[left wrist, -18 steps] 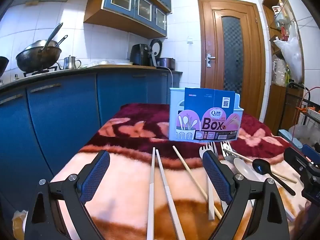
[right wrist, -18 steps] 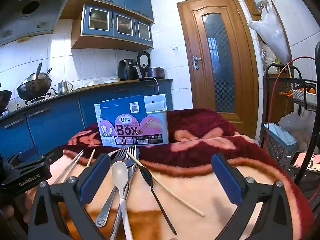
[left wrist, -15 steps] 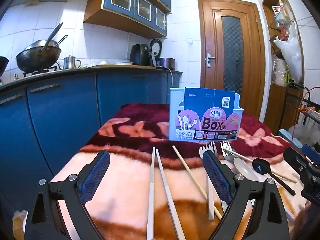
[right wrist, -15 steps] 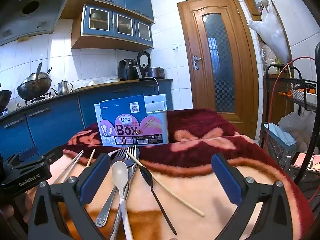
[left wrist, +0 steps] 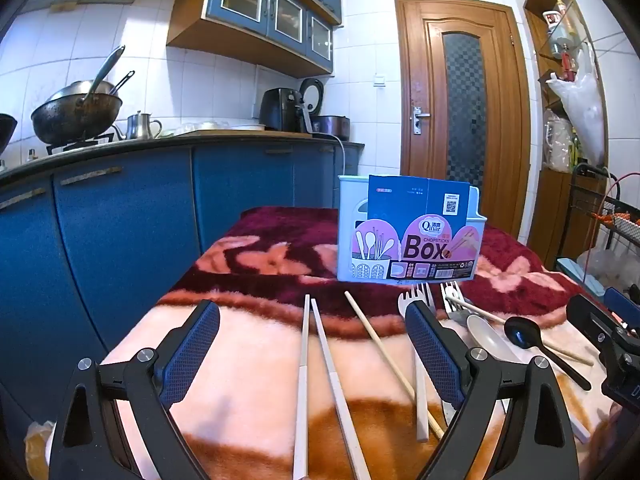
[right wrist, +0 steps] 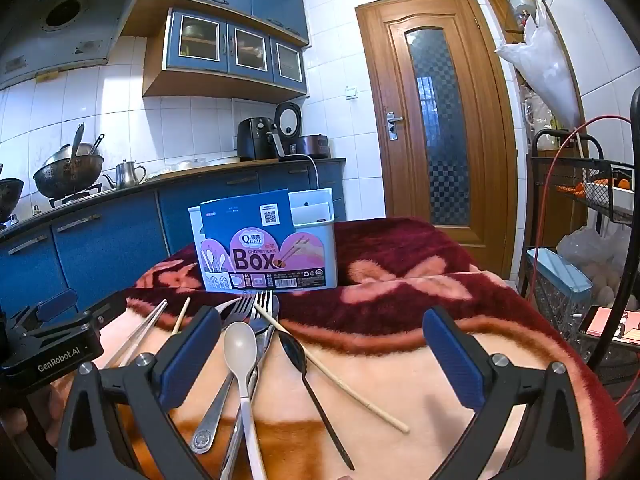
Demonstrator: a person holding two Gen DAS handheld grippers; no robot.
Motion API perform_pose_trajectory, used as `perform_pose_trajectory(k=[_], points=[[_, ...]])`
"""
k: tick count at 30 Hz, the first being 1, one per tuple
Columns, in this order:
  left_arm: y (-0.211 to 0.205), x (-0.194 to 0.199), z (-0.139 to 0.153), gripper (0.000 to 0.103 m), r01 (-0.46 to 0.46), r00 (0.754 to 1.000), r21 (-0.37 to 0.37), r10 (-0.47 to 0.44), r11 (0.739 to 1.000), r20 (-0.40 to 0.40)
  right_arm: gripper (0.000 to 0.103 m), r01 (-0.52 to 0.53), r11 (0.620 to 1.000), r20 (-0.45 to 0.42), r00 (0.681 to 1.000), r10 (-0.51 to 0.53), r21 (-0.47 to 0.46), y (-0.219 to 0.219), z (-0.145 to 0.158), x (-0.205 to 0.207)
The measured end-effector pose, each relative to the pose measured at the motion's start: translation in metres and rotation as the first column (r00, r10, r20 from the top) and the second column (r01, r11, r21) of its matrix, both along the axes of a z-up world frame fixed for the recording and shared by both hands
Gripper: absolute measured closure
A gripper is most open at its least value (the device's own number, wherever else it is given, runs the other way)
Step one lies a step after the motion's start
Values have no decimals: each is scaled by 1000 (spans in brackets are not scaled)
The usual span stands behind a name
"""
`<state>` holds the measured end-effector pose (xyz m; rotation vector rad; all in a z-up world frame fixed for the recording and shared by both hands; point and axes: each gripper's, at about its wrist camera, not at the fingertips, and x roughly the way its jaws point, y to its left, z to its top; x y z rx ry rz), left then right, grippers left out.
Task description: Organize utensils
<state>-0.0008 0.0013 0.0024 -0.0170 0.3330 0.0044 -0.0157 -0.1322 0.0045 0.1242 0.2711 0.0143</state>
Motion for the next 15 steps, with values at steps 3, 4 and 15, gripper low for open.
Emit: perform_pose_trajectory(k=[3,4,15], points=[[-1,1,-2,9,2,1000,-1,-2,1000,0,0,0,1000,0,1000,0,0,0,0,0],[-1,1,-2,9,2,1000,-1,-2,1000,0,0,0,1000,0,1000,0,0,0,0,0],[-1,1,-2,9,2,1000,1,-2,1000,-1,0,0,1000,-1,1000,0,-1,0,0,0]])
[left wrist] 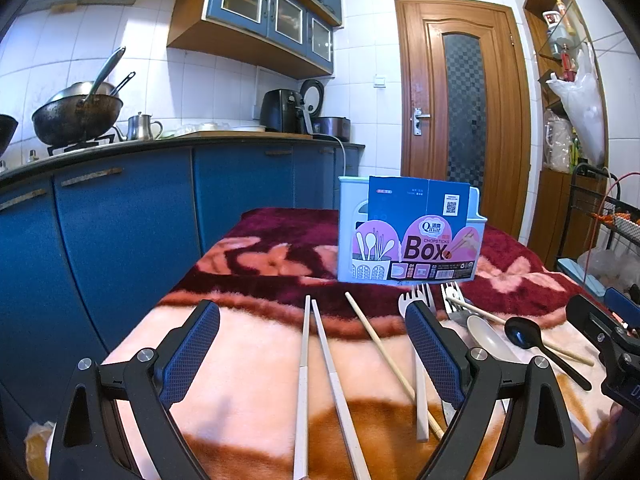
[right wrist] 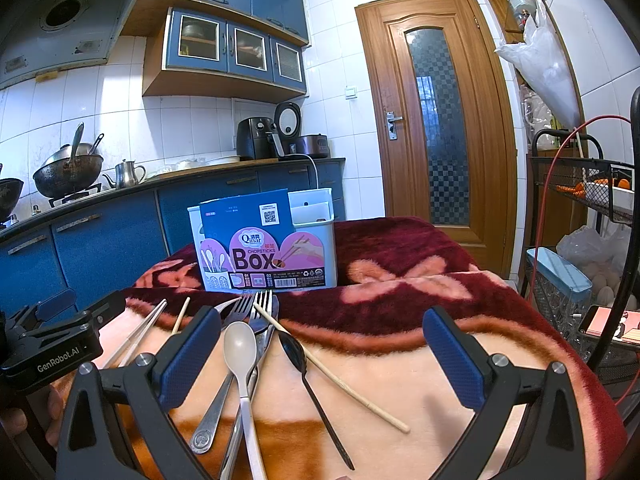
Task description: Organize utensils
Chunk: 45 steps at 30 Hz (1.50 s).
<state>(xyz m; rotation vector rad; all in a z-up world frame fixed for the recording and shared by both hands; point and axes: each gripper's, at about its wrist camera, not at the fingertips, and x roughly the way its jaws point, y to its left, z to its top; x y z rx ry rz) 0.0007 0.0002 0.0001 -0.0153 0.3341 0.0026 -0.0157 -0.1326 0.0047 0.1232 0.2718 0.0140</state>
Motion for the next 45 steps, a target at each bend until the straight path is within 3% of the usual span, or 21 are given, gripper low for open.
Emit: perform_pose_trajectory(k=[45], points=[[1,1,0,9,1,1000,2,-1,1000,3,0,0,1000,-1,1000,0,-1,0,0,0]])
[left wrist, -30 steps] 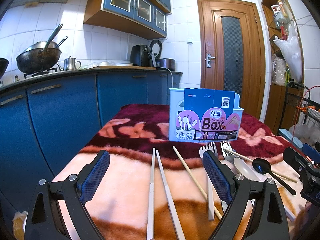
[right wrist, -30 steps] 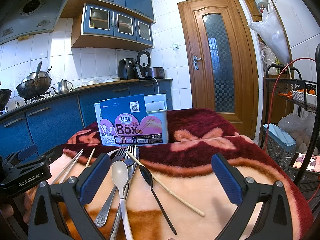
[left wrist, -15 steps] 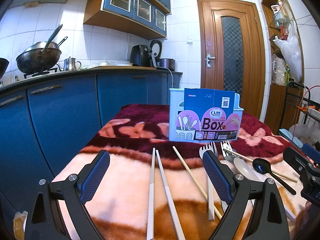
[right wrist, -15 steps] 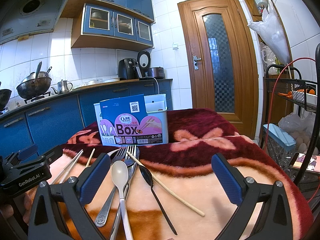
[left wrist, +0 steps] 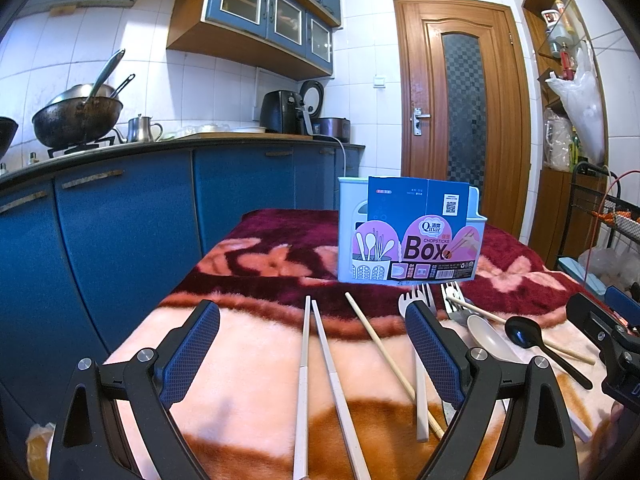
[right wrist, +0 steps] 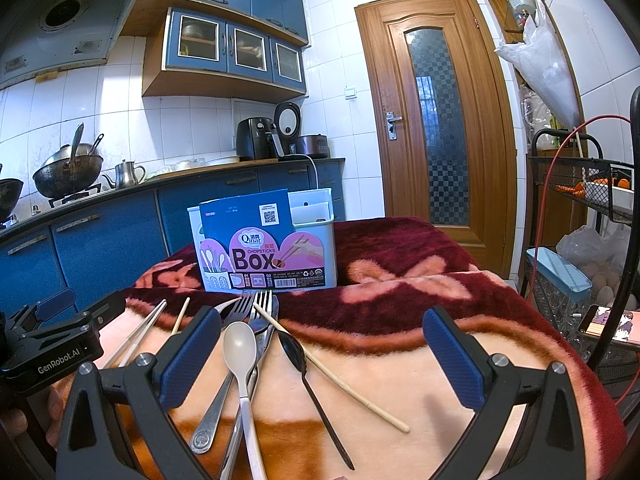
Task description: Organize utensils
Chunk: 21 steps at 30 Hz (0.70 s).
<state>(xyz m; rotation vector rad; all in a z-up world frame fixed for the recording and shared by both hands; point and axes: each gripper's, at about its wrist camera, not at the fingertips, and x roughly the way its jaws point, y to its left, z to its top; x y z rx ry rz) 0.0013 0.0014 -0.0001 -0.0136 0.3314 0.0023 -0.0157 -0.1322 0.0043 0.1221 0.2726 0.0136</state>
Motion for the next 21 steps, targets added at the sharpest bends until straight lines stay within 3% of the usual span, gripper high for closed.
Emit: perform_pose_trajectory(k=[21], points=[[-1,-1,0,9,0,1000,1,0,1000,3,0,0,1000,0,1000,0,0,1,0,0]])
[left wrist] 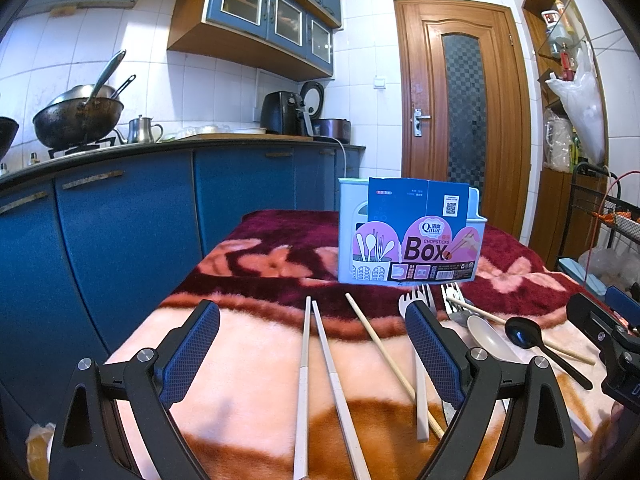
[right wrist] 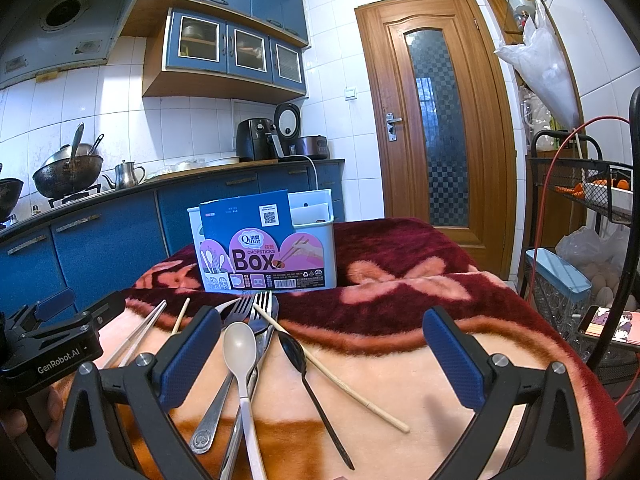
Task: Organize utensils
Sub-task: 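Lower the right tool onto the wooden chopstick and close on it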
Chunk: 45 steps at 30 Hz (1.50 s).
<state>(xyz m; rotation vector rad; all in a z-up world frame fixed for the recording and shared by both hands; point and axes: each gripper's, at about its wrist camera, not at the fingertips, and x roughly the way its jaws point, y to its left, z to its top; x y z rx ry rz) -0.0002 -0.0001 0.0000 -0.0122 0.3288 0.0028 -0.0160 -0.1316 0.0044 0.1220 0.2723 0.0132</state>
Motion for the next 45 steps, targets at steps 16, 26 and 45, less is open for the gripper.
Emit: perform_pose_trajectory(k=[16,26,45], points=[[10,4,11,9,-5,998,-2,4,1000,-61,0,-66,996,-120,990,72,57,-11,7,16],[29,19,30,9,-17,988,31,22,999,-155,0,-139,990,-311,940,140,24,-26,24,49],[53,50,13,9,-43,921,48,58,998,-385,23,-316,928,-609,781,137,-196,-25,9,67]])
